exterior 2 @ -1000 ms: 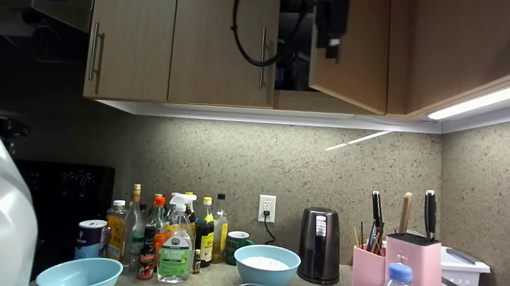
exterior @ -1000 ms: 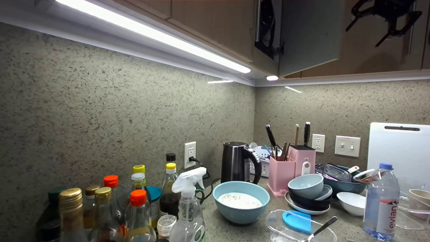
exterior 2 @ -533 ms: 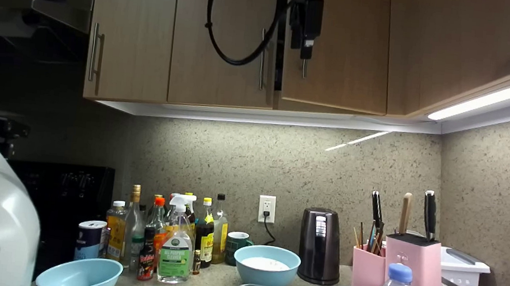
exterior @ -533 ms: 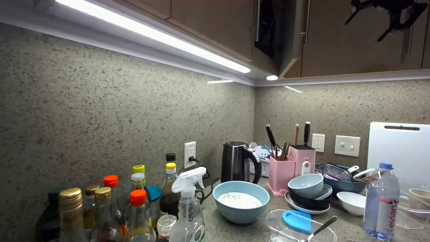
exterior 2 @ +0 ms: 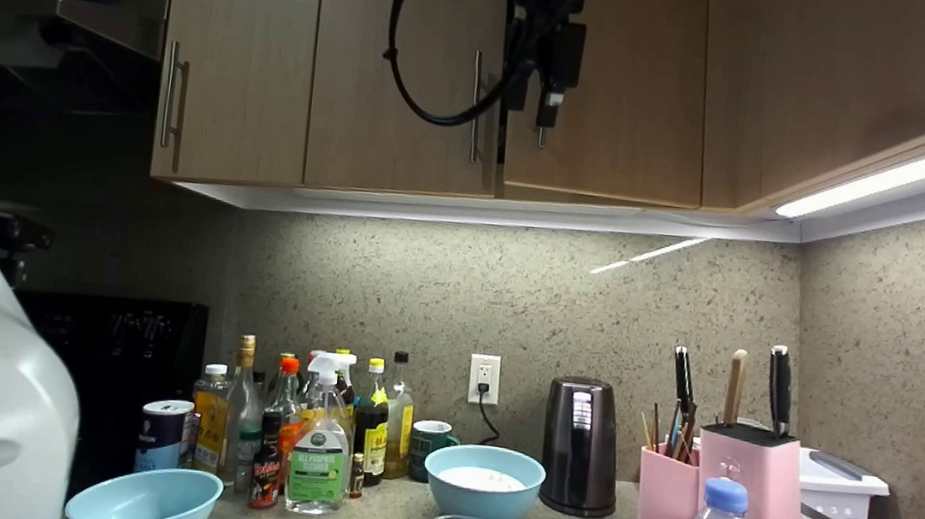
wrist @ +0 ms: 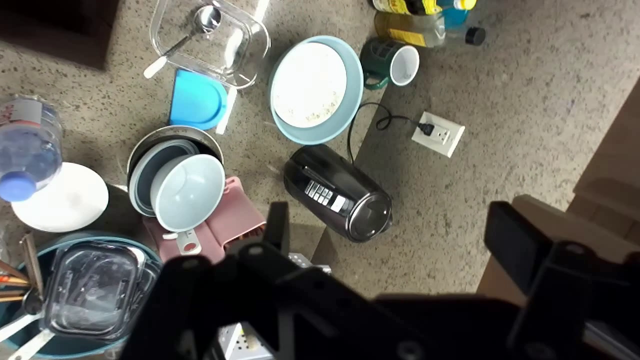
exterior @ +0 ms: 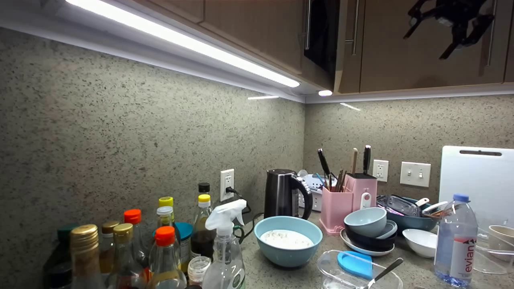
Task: Close the door of the top kitchen cabinet
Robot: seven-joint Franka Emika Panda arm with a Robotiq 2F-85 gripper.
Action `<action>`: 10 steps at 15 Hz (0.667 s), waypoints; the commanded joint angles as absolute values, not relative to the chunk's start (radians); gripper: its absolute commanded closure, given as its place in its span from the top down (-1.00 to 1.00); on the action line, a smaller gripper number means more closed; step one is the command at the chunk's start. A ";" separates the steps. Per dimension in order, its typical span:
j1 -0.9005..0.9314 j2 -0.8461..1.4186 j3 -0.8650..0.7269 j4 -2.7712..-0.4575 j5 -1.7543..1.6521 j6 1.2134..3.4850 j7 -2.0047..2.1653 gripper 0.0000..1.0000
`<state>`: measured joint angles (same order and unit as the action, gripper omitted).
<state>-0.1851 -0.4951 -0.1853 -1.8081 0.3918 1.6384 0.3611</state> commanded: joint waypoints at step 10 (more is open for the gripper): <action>-0.101 -0.245 -0.186 -1.593 0.382 1.507 0.088 1.00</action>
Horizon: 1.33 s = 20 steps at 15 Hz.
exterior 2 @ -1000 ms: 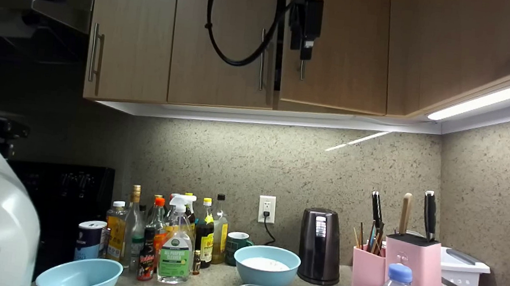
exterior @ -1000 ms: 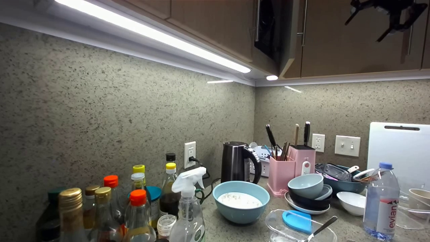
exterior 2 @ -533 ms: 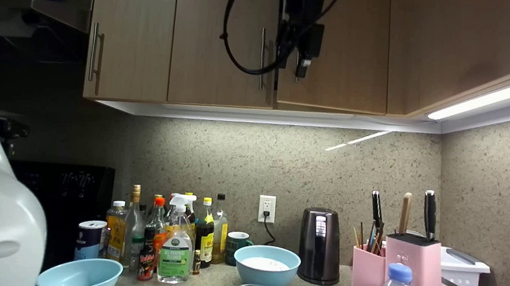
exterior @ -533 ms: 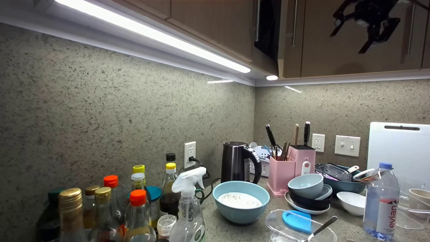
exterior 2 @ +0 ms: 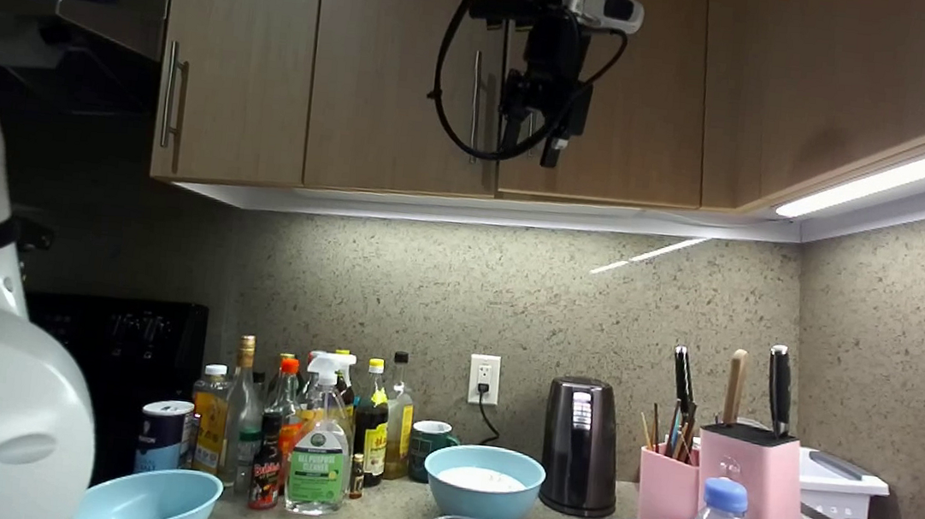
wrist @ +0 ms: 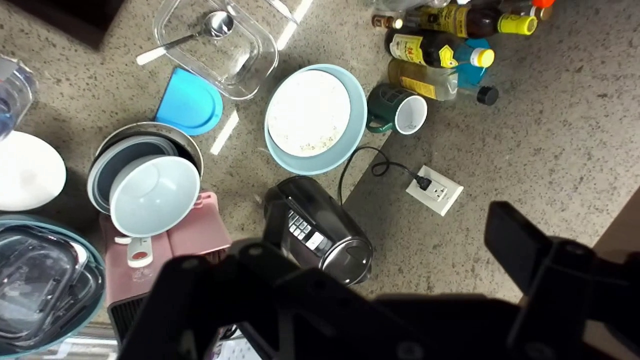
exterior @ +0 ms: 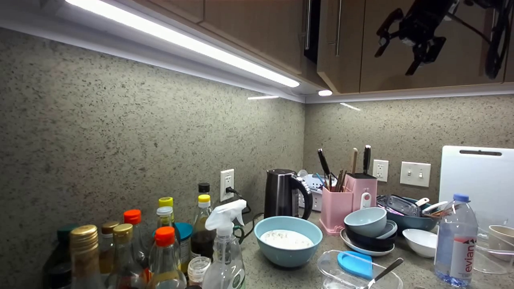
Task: Close the door of the top kitchen cabinet
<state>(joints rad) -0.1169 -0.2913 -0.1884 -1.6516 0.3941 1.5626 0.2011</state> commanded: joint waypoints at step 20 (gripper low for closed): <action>-0.008 0.067 -0.071 -1.171 0.474 1.649 -0.022 1.00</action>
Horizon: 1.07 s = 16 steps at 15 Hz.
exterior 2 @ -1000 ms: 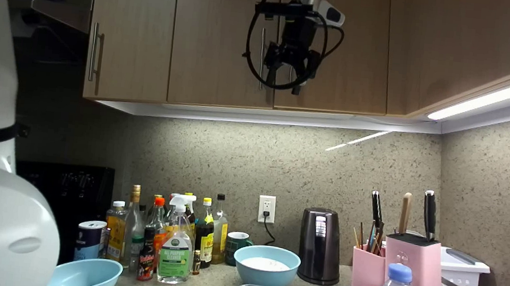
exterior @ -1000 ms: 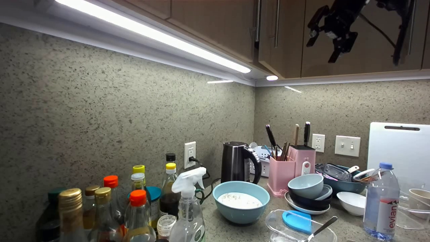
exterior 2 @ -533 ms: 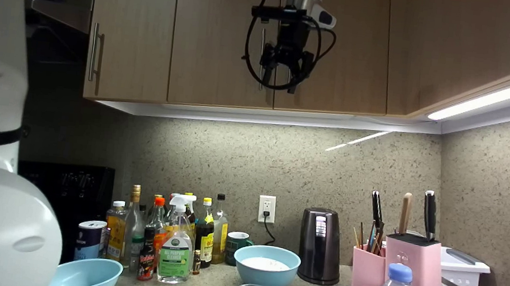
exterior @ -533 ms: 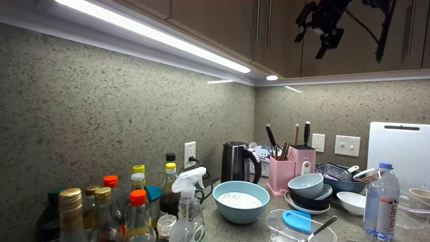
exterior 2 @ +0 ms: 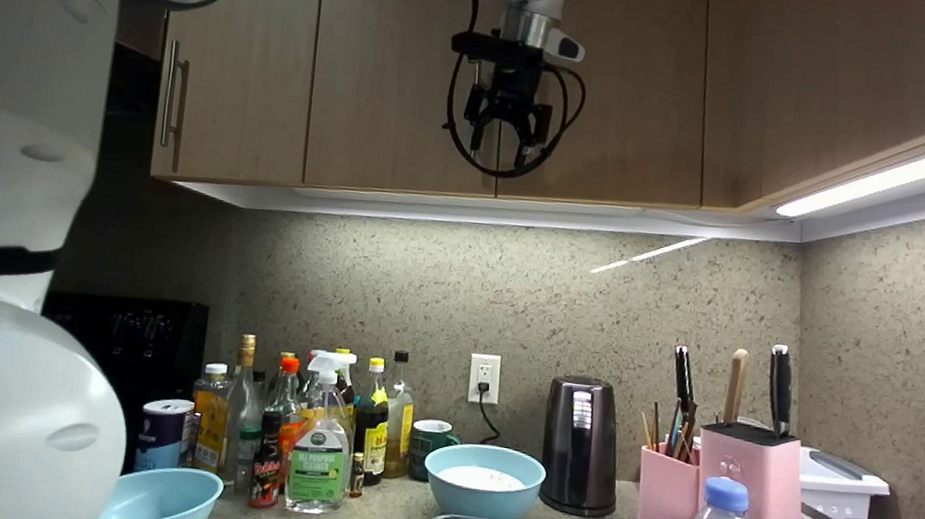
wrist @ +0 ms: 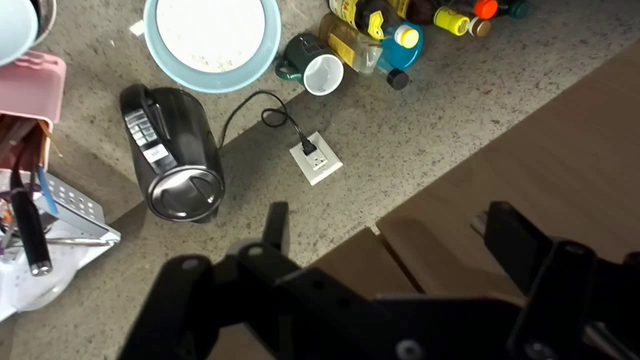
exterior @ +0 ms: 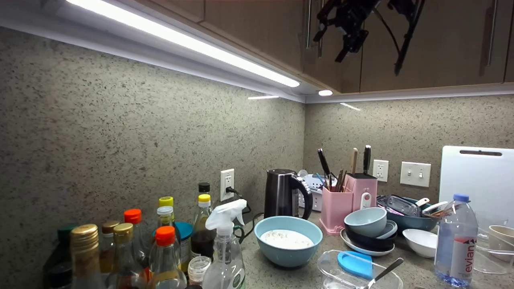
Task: Close the door of the top kitchen cabinet
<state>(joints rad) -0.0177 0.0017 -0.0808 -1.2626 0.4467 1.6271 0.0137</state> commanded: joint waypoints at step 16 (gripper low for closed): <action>-0.019 0.150 -0.123 -1.028 0.456 1.807 0.183 1.00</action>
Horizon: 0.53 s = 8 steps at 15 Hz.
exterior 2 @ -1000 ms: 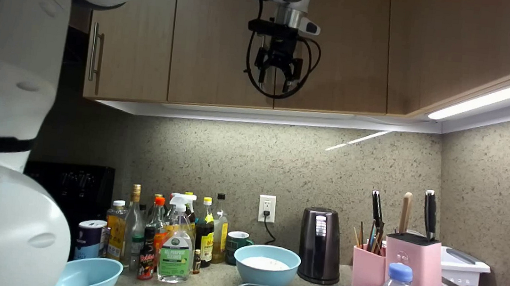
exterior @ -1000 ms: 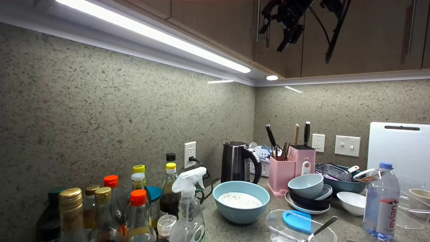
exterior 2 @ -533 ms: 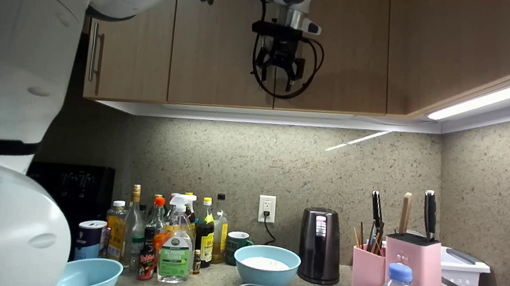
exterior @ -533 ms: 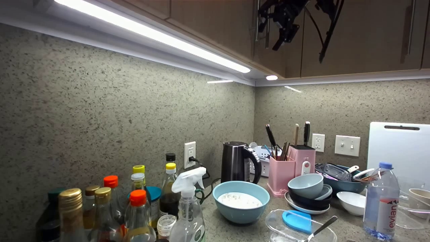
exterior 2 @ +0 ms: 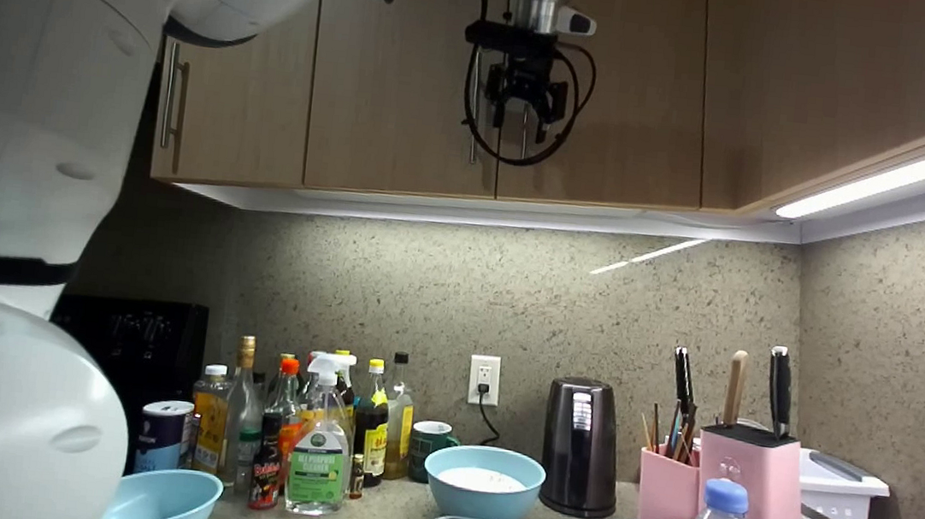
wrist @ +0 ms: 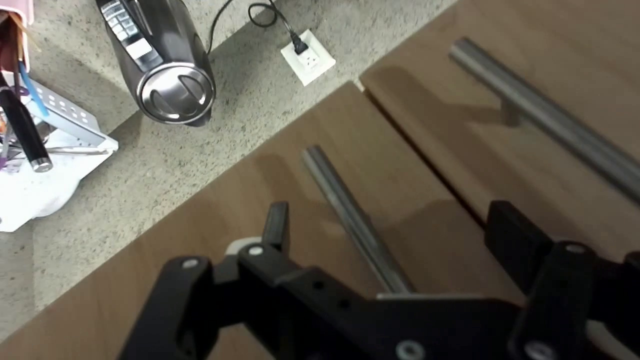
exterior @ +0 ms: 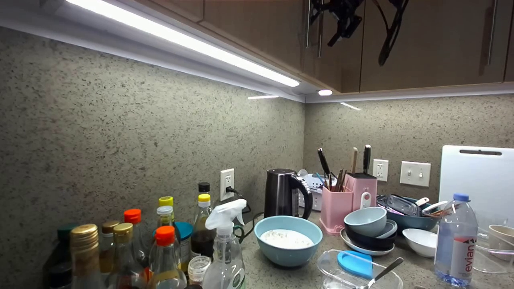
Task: Close the door of the top kitchen cabinet
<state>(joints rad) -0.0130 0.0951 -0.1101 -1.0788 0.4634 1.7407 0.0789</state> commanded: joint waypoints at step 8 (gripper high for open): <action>-0.016 0.051 -0.123 -1.107 0.450 1.671 0.136 1.00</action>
<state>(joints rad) -0.0105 0.1043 -0.1169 -1.0632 0.4647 1.7204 0.1284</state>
